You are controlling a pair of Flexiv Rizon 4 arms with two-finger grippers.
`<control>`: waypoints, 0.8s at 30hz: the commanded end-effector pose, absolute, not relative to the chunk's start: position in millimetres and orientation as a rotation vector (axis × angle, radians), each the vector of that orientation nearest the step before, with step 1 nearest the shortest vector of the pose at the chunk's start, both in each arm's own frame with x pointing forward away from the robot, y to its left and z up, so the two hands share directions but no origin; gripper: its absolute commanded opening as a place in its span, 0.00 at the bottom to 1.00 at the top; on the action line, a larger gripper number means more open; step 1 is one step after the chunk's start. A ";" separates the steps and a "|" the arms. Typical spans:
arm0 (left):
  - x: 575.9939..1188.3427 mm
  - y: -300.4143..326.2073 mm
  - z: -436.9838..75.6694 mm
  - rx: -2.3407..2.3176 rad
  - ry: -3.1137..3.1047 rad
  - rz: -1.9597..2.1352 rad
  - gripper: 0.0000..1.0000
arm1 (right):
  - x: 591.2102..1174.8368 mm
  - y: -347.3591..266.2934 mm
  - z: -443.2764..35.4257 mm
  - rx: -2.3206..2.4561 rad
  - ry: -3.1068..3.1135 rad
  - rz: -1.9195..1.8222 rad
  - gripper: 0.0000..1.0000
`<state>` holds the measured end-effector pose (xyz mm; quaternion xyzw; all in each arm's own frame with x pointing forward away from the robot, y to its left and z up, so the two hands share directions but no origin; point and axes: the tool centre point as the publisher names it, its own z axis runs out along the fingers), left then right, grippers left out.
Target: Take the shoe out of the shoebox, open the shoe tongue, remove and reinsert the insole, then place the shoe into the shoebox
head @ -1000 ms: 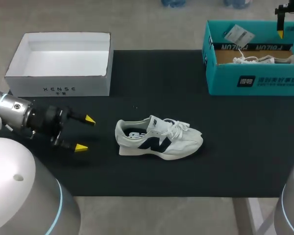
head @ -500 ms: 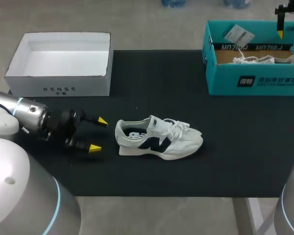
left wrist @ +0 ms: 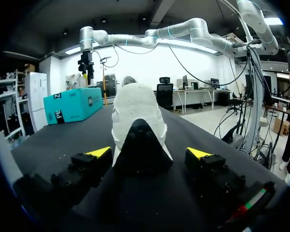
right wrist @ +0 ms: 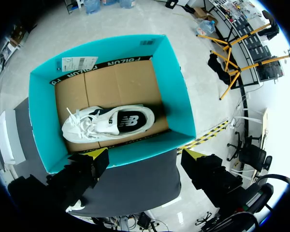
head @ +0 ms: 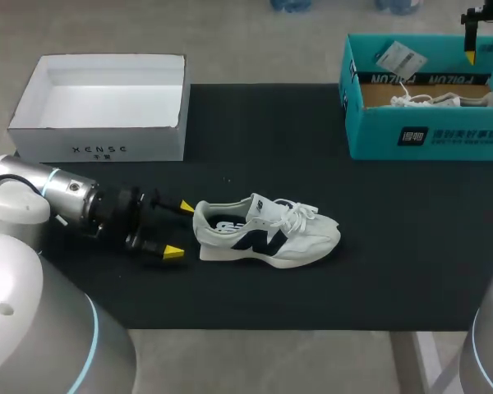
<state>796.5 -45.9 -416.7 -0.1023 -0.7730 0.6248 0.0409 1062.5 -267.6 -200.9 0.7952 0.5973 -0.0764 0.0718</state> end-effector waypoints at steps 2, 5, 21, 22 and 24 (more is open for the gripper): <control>794.7 -55.6 -420.6 -0.315 -2.358 1.923 1.00 | 1062.1 -267.7 -200.8 2.391 1.795 -0.227 1.00; 792.8 -61.8 -420.1 -0.315 -2.361 1.920 1.00 | 1062.1 -267.7 -200.8 2.391 1.795 -0.227 1.00; 786.8 -83.5 -419.2 -0.262 -2.405 1.932 1.00 | 1062.1 -267.7 -200.8 2.391 1.795 -0.227 1.00; 787.1 -84.5 -419.6 -0.257 -2.418 1.933 1.00 | 1062.1 -267.7 -200.8 2.391 1.795 -0.227 1.00; 786.5 -86.5 -420.7 -0.255 -2.425 1.931 1.00 | 1062.1 -267.7 -200.8 2.391 1.795 -0.227 1.00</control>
